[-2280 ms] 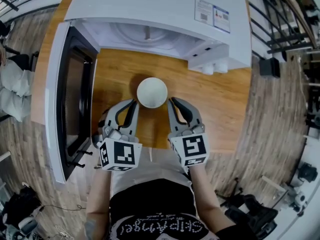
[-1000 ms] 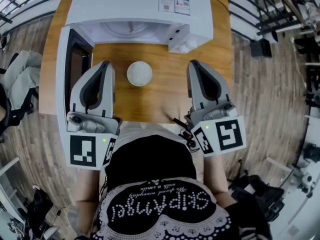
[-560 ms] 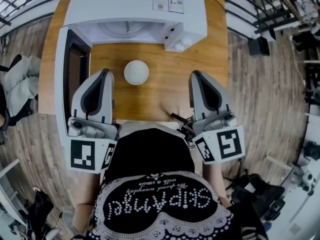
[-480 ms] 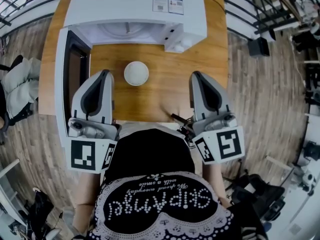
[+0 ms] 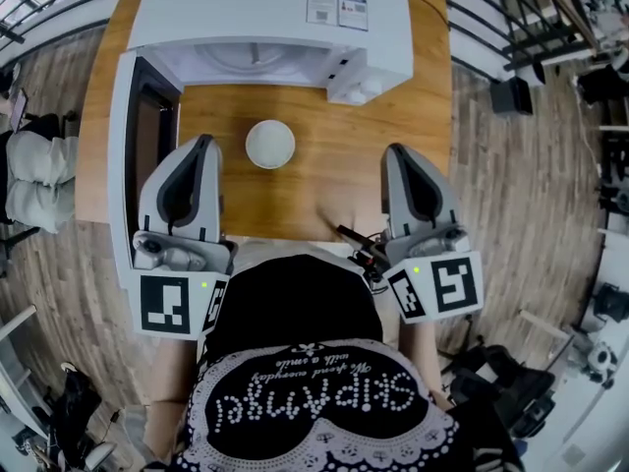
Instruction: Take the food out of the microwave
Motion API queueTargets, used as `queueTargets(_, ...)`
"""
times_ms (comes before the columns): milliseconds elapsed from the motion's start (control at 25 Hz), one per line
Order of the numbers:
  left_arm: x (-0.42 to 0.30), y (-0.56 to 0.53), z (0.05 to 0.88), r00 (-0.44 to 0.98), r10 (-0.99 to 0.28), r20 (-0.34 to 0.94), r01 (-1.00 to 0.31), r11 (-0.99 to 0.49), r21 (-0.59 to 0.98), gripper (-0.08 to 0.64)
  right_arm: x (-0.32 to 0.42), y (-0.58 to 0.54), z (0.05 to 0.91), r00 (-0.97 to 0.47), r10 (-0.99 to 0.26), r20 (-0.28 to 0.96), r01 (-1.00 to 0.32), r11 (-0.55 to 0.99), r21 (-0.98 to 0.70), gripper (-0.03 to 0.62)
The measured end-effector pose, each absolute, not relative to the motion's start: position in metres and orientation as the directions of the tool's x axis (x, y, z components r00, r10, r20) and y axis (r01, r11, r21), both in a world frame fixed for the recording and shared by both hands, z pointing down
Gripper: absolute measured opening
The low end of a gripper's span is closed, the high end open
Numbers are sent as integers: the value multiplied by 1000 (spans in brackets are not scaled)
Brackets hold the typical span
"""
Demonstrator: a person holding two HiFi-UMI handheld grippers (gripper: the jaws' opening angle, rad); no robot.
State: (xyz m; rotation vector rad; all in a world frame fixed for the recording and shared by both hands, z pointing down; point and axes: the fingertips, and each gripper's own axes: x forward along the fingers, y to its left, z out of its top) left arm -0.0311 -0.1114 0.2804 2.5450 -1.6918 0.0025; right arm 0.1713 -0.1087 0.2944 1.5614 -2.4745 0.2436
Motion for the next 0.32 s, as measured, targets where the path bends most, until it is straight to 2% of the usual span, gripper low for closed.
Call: queueTargets(320,-29,-115,285,393,-918,46,-918,-389,78,31,182,-111,300,-389,-880,272,-915,402,-6,32)
